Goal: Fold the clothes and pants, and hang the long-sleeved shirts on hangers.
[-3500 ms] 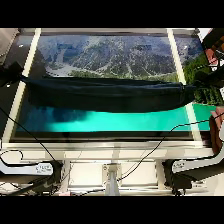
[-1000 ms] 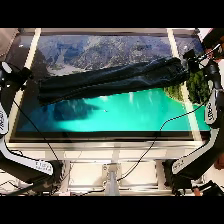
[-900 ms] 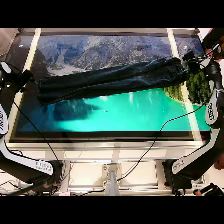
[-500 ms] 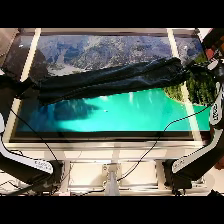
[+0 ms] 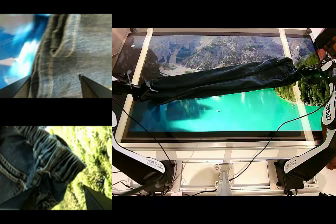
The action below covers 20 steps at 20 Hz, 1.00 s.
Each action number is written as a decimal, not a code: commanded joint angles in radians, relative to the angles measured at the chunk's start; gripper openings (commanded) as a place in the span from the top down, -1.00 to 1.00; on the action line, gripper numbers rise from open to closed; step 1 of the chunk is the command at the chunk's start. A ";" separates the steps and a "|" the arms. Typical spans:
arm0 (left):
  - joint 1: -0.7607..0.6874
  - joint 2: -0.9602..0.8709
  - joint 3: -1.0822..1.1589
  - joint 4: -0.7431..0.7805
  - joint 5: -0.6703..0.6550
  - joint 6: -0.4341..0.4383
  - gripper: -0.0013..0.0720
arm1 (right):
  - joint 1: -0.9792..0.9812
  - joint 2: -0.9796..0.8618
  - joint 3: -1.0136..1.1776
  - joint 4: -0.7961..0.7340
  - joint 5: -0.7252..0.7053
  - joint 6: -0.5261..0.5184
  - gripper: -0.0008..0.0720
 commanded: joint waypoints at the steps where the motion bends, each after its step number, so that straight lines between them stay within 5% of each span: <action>1: 0.002 -0.064 -0.002 -0.085 0.016 0.039 -0.73 | -0.001 0.001 0.001 0.012 0.073 -0.014 -0.70; 3: 0.001 -0.087 -0.002 -0.161 0.035 0.054 -0.59 | -0.001 0.001 0.001 0.025 0.106 -0.021 -0.70; 4: 0.001 -0.096 -0.002 -0.211 0.040 0.077 -0.33 | 0.000 0.001 0.001 0.033 0.119 -0.021 -0.70; 6: 0.000 -0.101 -0.002 -0.290 0.039 0.119 0.87 | 0.000 0.001 0.001 0.071 0.143 -0.078 -0.64; 8: -0.003 -0.090 -0.001 -0.366 0.040 0.134 0.89 | 0.000 0.004 0.001 0.140 0.173 -0.163 -0.15; 13: -0.026 0.047 0.003 -0.354 -0.018 0.123 0.89 | 0.015 0.084 0.000 0.238 0.302 -0.330 -0.05; 17: -0.008 0.246 0.003 -0.217 -0.126 0.070 0.89 | 0.094 0.233 0.000 0.253 0.399 -0.442 0.30; 19: 0.011 0.346 0.003 -0.151 -0.127 0.057 0.89 | 0.164 0.297 0.000 0.267 0.381 -0.460 0.84; 20: 0.019 0.391 0.003 -0.140 -0.127 0.052 0.89 | 0.210 0.319 0.000 0.268 0.337 -0.455 0.85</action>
